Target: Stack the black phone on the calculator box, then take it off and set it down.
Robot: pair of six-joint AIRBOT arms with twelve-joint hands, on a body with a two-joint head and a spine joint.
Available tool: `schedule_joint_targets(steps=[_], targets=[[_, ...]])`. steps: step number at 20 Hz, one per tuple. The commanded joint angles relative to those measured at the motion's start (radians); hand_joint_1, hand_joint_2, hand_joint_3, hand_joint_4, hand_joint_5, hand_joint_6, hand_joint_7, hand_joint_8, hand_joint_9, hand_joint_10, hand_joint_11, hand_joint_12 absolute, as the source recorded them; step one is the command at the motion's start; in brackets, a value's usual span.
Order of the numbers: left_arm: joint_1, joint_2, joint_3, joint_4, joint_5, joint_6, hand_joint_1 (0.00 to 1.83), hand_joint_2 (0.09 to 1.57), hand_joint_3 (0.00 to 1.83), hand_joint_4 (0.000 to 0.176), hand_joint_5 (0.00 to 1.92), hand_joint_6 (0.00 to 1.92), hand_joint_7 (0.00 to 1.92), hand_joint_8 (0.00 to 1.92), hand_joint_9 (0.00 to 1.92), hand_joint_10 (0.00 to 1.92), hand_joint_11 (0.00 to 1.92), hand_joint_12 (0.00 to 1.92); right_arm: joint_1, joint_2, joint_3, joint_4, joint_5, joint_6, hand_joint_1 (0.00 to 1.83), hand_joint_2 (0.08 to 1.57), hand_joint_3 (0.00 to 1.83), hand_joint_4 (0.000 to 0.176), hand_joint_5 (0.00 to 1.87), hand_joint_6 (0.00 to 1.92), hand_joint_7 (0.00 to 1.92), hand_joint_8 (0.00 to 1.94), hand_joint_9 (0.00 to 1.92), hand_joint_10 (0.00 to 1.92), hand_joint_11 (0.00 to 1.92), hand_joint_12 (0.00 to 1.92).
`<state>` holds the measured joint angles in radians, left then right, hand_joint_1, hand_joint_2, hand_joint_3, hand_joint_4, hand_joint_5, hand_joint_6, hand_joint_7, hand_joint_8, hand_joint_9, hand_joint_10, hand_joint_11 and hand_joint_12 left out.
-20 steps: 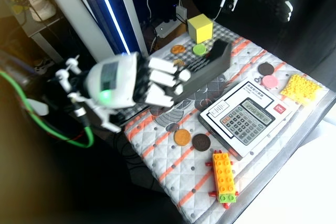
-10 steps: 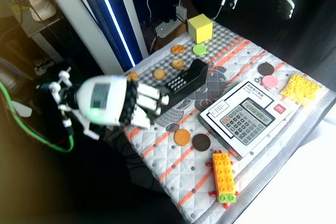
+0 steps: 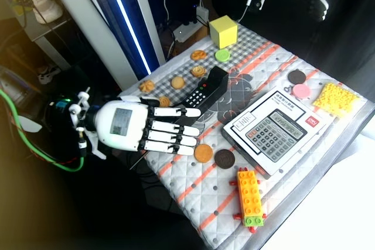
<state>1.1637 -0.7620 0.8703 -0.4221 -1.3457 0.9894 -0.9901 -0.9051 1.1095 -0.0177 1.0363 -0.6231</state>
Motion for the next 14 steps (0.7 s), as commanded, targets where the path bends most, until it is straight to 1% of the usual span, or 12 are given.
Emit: schedule_joint_targets(steps=[1, 3, 5, 6, 7, 8, 9, 10, 11, 12, 13, 14], targets=[[-0.004, 0.010, 0.003, 0.006, -0.152, -0.023, 0.64, 0.95, 0.01, 0.165, 0.00, 0.00, 0.05, 0.01, 0.02, 0.01, 0.02, 0.01, -0.004, 0.020, -0.005, 0.036, 0.204, 0.008, 0.39, 0.86, 0.00, 0.176, 0.00, 0.00, 0.00, 0.00, 0.00, 0.00, 0.00, 0.00], [-0.003, 0.011, 0.008, 0.017, -0.188, -0.055, 0.63, 0.97, 0.00, 0.163, 0.00, 0.00, 0.09, 0.01, 0.06, 0.01, 0.01, 0.19, -0.023, 0.038, -0.026, 0.068, 0.295, 0.008, 0.41, 0.87, 0.01, 0.176, 0.00, 0.00, 0.00, 0.00, 0.00, 0.00, 0.00, 0.00], [-0.001, 0.011, 0.006, 0.039, -0.259, -0.095, 0.54, 1.02, 0.01, 0.116, 0.00, 0.00, 0.15, 0.00, 0.10, 0.00, 0.00, 0.52, -0.072, 0.064, -0.055, 0.120, 0.436, 0.007, 0.42, 0.93, 0.02, 0.176, 0.00, 0.00, 0.00, 0.00, 0.00, 0.00, 0.00, 0.00], [-0.001, 0.013, 0.004, 0.051, -0.282, -0.109, 0.50, 1.03, 0.00, 0.145, 0.00, 0.00, 0.15, 0.00, 0.11, 0.00, 0.00, 0.53, -0.095, 0.073, -0.064, 0.142, 0.486, 0.006, 0.54, 1.00, 0.02, 0.176, 0.00, 0.00, 0.00, 0.00, 0.00, 0.00, 0.00, 0.00], [-0.003, 0.016, 0.001, 0.068, -0.309, -0.122, 0.43, 1.04, 0.01, 0.120, 0.00, 0.00, 0.15, 0.00, 0.11, 0.00, 0.00, 0.53, -0.126, 0.083, -0.078, 0.168, 0.551, 0.001, 0.58, 0.96, 0.00, 0.176, 0.00, 0.00, 0.00, 0.00, 0.00, 0.00, 0.00, 0.00], [-0.005, 0.018, -0.001, 0.083, -0.332, -0.129, 0.27, 1.06, 0.01, 0.099, 0.01, 0.00, 0.12, 0.00, 0.07, 0.00, 0.00, 0.31, -0.147, 0.091, -0.091, 0.190, 0.608, -0.010, 0.61, 0.97, 0.00, 0.176, 0.00, 0.00, 0.00, 0.00, 0.01, 0.00, 0.02, 0.01], [-0.007, 0.019, -0.003, 0.096, -0.355, -0.139, 0.31, 1.12, 0.01, 0.053, 0.05, 0.01, 0.12, 0.00, 0.08, 0.00, 0.00, 0.15, -0.164, 0.098, -0.106, 0.205, 0.667, -0.023, 0.68, 1.02, 0.01, 0.176, 0.00, 0.00, 0.00, 0.00, 0.00, 0.00, 0.01, 0.00], [-0.008, 0.020, -0.003, 0.103, -0.380, -0.152, 0.31, 1.14, 0.01, 0.022, 0.08, 0.01, 0.15, 0.00, 0.11, 0.00, 0.00, 0.17, -0.171, 0.100, -0.114, 0.208, 0.710, -0.029, 0.64, 1.05, 0.02, 0.176, 0.01, 0.00, 0.00, 0.00, 0.00, 0.00, 0.00, 0.00], [-0.012, 0.021, -0.002, 0.108, -0.385, -0.178, 0.32, 1.13, 0.00, 0.000, 0.06, 0.00, 0.17, 0.00, 0.12, 0.00, 0.00, 0.20, -0.171, 0.102, -0.124, 0.208, 0.726, -0.030, 0.54, 1.09, 0.01, 0.130, 0.04, 0.00, 0.00, 0.00, 0.00, 0.00, 0.00, 0.00], [-0.024, 0.020, 0.003, 0.118, -0.385, -0.185, 0.40, 1.12, 0.00, 0.015, 0.19, 0.01, 0.16, 0.00, 0.10, 0.00, 0.00, 0.21, -0.166, 0.103, -0.131, 0.205, 0.726, -0.032, 0.51, 1.09, 0.00, 0.086, 0.22, 0.02, 0.00, 0.00, 0.00, 0.00, 0.00, 0.00], [-0.034, 0.018, 0.006, 0.121, -0.385, -0.186, 0.40, 1.16, 0.00, 0.013, 0.37, 0.02, 0.10, 0.00, 0.05, 0.00, 0.00, 0.04, -0.159, 0.103, -0.131, 0.198, 0.726, -0.032, 0.45, 1.09, 0.00, 0.053, 0.24, 0.01, 0.00, 0.00, 0.00, 0.00, 0.00, 0.00], [-0.041, 0.017, 0.008, 0.124, -0.385, -0.188, 0.34, 1.23, 0.00, 0.058, 0.61, 0.07, 0.08, 0.00, 0.01, 0.00, 0.00, 0.01, -0.151, 0.103, -0.132, 0.190, 0.726, -0.032, 0.45, 1.06, 0.00, 0.094, 0.24, 0.01, 0.00, 0.00, 0.00, 0.00, 0.10, 0.04]])
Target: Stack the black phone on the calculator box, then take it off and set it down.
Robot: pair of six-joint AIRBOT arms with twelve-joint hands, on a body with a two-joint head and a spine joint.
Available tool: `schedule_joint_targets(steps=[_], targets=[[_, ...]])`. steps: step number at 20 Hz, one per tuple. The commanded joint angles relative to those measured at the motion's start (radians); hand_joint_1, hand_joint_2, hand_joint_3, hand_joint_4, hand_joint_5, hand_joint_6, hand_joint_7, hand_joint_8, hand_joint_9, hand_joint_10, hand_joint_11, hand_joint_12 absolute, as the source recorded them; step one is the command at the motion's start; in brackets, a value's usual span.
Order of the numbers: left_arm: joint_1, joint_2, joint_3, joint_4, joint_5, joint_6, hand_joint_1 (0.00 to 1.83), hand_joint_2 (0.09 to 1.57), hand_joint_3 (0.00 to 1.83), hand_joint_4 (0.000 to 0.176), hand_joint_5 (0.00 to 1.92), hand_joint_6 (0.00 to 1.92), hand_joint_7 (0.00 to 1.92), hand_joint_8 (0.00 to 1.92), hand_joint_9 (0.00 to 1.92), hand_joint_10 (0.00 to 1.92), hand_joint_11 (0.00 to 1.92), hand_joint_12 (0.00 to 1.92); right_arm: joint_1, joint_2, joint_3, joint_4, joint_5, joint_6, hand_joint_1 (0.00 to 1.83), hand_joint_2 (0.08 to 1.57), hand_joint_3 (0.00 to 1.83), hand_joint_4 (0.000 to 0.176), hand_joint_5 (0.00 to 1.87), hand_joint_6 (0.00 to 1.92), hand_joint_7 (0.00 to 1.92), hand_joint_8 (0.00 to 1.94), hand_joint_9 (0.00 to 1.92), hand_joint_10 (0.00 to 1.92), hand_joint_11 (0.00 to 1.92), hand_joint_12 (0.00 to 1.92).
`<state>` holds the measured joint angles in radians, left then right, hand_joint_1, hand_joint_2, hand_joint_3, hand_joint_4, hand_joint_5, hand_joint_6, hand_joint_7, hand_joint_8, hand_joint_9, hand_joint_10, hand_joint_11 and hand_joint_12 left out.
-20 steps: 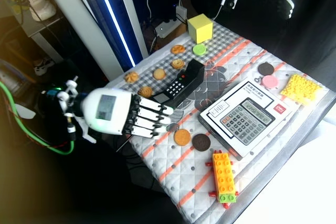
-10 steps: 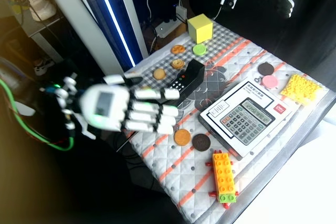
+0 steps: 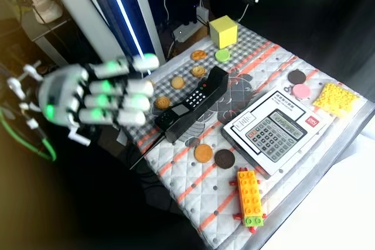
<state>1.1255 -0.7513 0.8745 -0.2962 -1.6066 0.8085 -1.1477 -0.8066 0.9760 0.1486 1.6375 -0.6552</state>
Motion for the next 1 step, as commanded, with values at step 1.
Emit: schedule_joint_targets(steps=[1], targets=[[-0.017, 0.005, 0.009, 0.007, -0.125, -0.019, 0.16, 1.32, 0.03, 0.152, 0.32, 0.01, 0.01, 0.00, 0.00, 0.00, 0.00, 0.00, 0.023, 0.005, 0.000, 0.009, 0.126, -0.003, 0.29, 1.07, 0.00, 0.160, 0.13, 0.00, 0.00, 0.00, 0.00, 0.00, 0.02, 0.01]])
